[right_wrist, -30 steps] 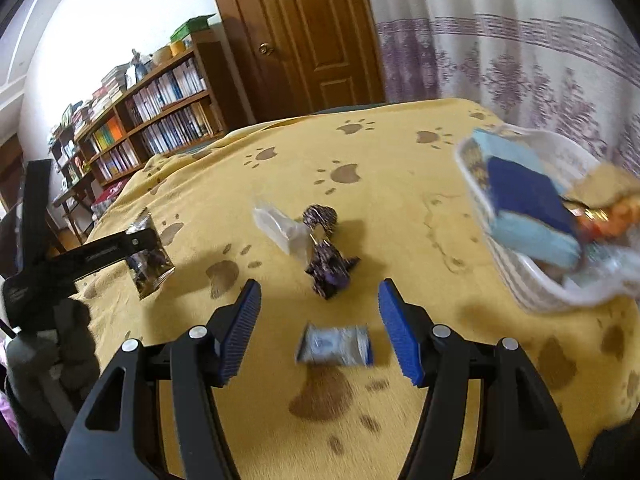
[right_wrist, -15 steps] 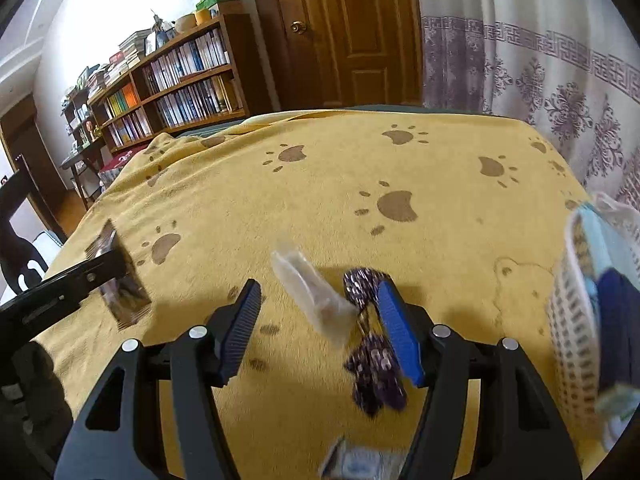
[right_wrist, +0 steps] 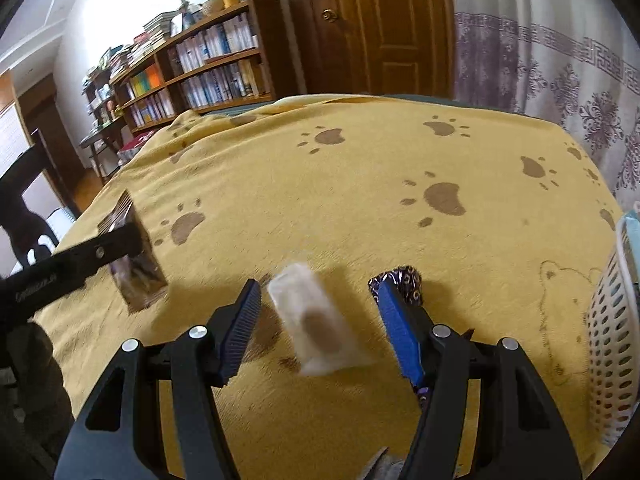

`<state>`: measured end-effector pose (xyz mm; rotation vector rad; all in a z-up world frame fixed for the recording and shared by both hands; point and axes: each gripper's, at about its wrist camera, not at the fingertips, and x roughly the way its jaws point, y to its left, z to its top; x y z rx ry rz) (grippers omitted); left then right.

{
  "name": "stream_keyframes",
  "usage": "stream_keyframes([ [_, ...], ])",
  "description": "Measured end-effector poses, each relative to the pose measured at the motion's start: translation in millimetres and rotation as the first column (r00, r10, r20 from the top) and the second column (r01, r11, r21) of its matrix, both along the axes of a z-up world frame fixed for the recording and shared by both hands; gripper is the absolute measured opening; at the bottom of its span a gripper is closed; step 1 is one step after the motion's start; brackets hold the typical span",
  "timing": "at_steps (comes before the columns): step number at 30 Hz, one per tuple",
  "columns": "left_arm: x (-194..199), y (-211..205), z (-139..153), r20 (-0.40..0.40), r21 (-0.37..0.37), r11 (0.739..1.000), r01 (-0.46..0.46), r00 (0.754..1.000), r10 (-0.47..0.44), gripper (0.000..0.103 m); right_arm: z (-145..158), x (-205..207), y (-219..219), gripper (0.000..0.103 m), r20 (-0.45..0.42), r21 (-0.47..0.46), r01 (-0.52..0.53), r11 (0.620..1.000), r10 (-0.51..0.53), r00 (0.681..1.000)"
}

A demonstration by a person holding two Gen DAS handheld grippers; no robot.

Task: Organize snacks
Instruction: 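Grasp the clear packet of tan snack with the right gripper while the left holds the brown packet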

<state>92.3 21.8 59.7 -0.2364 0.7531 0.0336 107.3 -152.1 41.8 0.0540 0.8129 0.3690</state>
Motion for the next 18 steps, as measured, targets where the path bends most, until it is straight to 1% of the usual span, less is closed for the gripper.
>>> stream_keyframes([
  [3,0,1,0,0.0,-0.002,1.0,0.001,1.0,-0.001,0.06,-5,-3,4,0.063,-0.032,0.016,-0.035,0.999,0.036,0.999],
  [7,-2,2,1,0.004,-0.006,1.0,-0.003,1.0,0.003,0.06,-6,-9,7,0.063,-0.023,-0.003,-0.057,0.998,0.057,0.998],
  [10,-2,2,0,0.002,-0.006,1.0,0.0,1.0,0.0,0.06,-7,-5,9,0.063,-0.028,-0.014,-0.055,0.998,0.055,0.998],
  [15,-1,1,0,0.001,-0.006,1.0,0.0,1.0,0.0,0.06,-18,9,13,0.063,-0.051,-0.063,-0.047,0.997,0.044,0.998],
  [18,-1,1,-1,-0.002,-0.007,1.0,-0.002,1.0,0.002,0.06,-19,7,17,0.063,-0.041,-0.099,-0.046,0.994,0.042,0.998],
])
